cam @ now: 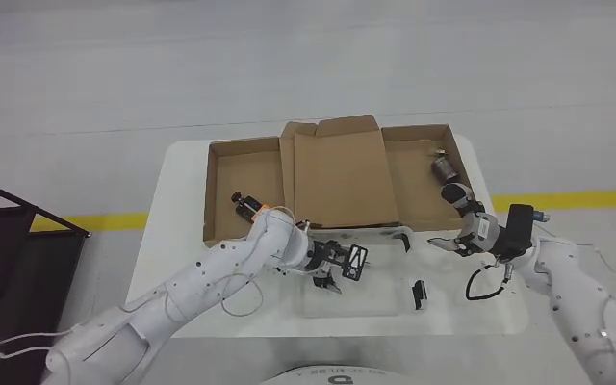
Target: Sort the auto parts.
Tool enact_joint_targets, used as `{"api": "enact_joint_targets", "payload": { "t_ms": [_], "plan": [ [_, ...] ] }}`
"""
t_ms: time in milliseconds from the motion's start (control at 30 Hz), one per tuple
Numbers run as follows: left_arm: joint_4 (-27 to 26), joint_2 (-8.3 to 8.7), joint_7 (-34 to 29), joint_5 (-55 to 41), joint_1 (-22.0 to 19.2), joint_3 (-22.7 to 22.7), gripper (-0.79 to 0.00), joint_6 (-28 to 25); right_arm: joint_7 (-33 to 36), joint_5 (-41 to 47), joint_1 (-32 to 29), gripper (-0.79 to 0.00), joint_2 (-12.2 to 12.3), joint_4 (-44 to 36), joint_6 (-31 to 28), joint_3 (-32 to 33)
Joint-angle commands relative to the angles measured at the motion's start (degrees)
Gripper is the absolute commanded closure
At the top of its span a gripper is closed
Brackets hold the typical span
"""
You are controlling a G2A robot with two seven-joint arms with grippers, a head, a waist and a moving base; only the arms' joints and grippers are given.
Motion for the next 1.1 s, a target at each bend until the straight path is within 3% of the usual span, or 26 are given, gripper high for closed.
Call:
{"api": "enact_joint_targets", "payload": {
  "t_ms": [0,433,600,933,1067],
  "plan": [
    [0.69,-0.79,-0.82,-0.98,-0.91,0.66,-0.64,0.49,-0.01,0.0,0.0,-0.785,0.0,0.0,0.0,0.0],
    [5.27,-5.33,-10.07,-3.53,-4.73,4.41,-0.588,5.94,-0.01,0.0,0.0,-0.785,0.0,0.0,0.0,0.0],
    [7.3,-6.68,-10.37,-4.07,-5.62,5.3,-0.499,6.33,-0.01,0.0,0.0,-0.785,0.0,0.0,0.0,0.0],
    [11.75,-8.97,-10.2,-5.86,-6.52,6.75,-0.493,5.5,-0.01,0.0,0.0,-0.785,0.0,0.0,0.0,0.0],
    [12.7,-9.59,-9.96,-6.3,-6.81,6.93,-0.443,5.08,-0.01,0.0,0.0,-0.785,0.0,0.0,0.0,0.0]
  ]
}}
